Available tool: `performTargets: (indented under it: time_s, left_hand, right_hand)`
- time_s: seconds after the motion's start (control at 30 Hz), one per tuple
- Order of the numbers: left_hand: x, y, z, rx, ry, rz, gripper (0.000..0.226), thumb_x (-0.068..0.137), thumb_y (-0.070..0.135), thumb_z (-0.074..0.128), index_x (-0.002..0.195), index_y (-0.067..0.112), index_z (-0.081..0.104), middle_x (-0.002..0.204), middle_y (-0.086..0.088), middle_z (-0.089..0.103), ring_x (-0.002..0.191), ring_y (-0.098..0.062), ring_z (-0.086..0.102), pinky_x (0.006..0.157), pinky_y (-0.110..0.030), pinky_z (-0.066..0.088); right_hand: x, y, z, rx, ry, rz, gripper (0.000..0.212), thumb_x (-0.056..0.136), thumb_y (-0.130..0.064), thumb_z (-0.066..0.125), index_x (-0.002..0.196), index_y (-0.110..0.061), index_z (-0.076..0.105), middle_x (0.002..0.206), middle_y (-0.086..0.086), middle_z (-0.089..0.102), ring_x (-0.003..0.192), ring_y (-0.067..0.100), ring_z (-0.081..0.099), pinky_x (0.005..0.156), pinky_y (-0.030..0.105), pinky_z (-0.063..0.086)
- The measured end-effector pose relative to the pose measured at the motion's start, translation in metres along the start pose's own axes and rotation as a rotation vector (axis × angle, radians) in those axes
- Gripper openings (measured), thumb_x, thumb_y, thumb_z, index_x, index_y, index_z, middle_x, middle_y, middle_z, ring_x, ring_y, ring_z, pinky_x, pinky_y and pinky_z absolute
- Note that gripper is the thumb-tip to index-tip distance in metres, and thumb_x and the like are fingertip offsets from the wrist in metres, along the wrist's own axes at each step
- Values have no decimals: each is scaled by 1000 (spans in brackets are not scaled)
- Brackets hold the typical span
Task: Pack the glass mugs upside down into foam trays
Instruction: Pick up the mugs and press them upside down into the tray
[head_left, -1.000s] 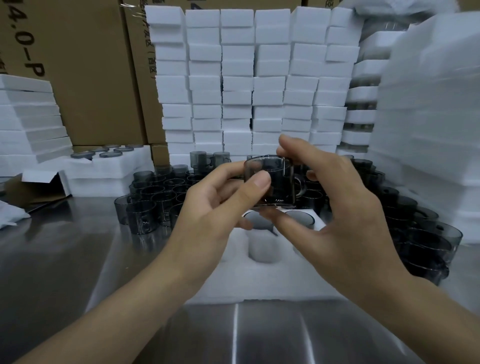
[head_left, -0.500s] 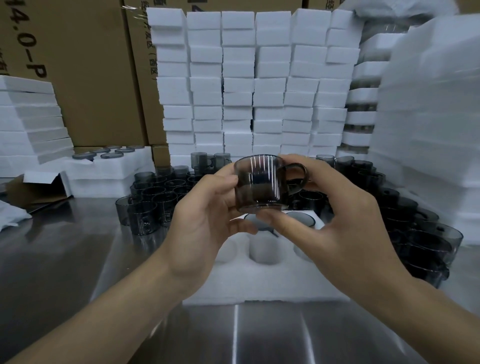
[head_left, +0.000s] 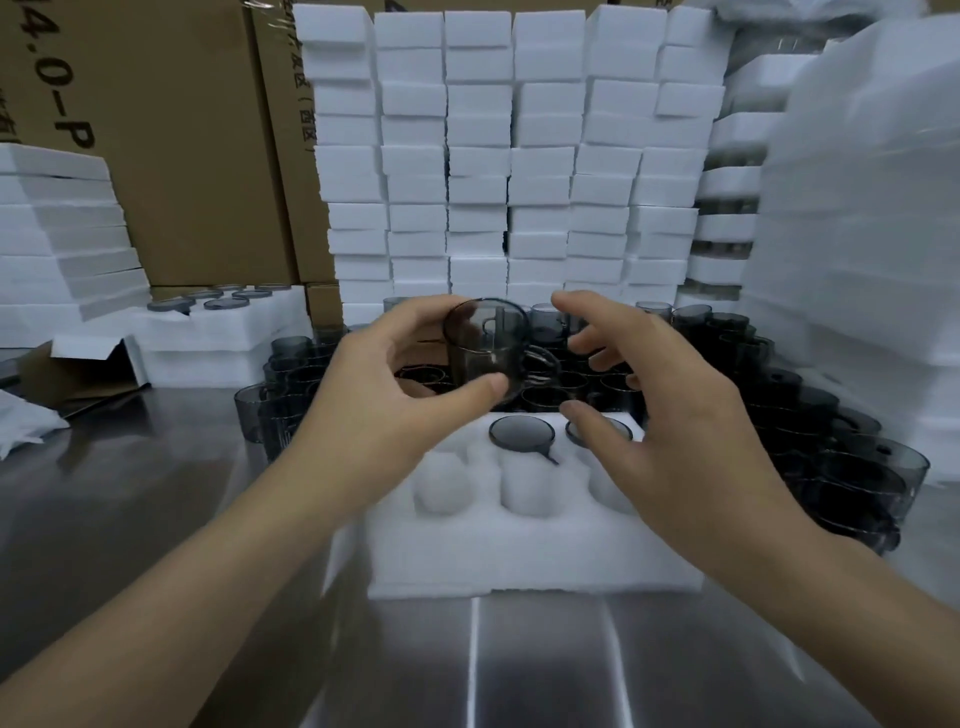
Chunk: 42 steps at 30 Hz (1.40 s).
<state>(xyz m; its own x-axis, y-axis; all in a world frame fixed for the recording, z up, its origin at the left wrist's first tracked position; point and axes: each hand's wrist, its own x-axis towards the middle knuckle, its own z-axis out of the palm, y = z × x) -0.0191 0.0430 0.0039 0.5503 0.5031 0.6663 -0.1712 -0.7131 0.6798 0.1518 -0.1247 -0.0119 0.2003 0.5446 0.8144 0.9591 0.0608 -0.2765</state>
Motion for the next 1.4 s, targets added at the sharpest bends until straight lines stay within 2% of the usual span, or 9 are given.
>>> performTargets:
  time_s: [0.1,0.2,0.33,0.6,0.73,0.9,1.03,1.23,1.4]
  left_hand:
    - [5,-14,-16,167,-82,-102,69,66,63,83,132,55,65,115,21,74,112,-4,71,98,-41,59]
    - [6,-27,-23,275,-205,-171,73,61,70,80,130,54,67,114,27,73,108,4,69,98,-35,58]
    - [10,-35,-28,234,-279,-208,64,61,68,80,123,57,68,114,26,75,108,4,70,95,-31,55]
    - [11,-41,-29,234,-287,-164,62,67,57,80,128,53,67,114,23,77,110,2,70,91,-32,56]
    - [10,-45,-28,284,-265,-147,63,72,47,80,133,50,66,116,25,75,113,7,67,89,-24,51]
    - [10,-50,-28,329,-295,-180,63,70,51,77,132,55,64,118,29,73,118,12,61,91,-24,49]
    - [10,-52,-28,338,-309,-200,67,71,71,82,133,57,62,122,33,69,125,12,57,99,-28,47]
    - [12,-53,-30,372,-283,-144,55,84,43,89,134,52,67,122,34,69,120,16,57,89,-14,42]
    - [9,-53,-27,365,-337,-183,56,86,47,81,138,58,63,130,31,66,129,12,53,103,-22,42]
  right_hand:
    - [-2,3,2,-57,-114,54,77,94,-28,72,150,-62,33,117,-29,55,113,1,56,94,35,53]
    - [-4,4,3,-96,-229,74,70,95,-40,68,148,-67,31,115,-31,54,108,-2,57,88,34,53]
    - [-5,7,3,-83,-269,106,65,93,-49,61,147,-67,31,113,-30,54,108,-1,57,82,30,51]
    - [-8,11,5,-64,-285,125,60,96,-50,61,145,-68,32,113,-30,54,104,-13,55,77,21,43]
    - [-8,12,6,-65,-291,128,59,96,-53,60,146,-66,33,112,-31,53,101,-15,54,74,19,41]
    - [-8,12,6,-74,-298,134,59,95,-54,59,146,-67,33,113,-29,55,107,-8,57,77,21,43]
    - [-9,12,6,-70,-297,137,58,94,-55,58,146,-67,33,113,-29,55,108,-6,57,80,24,46]
    - [-8,12,7,-64,-304,137,58,95,-53,59,145,-68,33,113,-28,55,106,-6,57,78,25,46]
    - [-8,12,6,-54,-308,139,57,95,-54,59,144,-68,34,113,-30,55,105,-9,56,78,23,44]
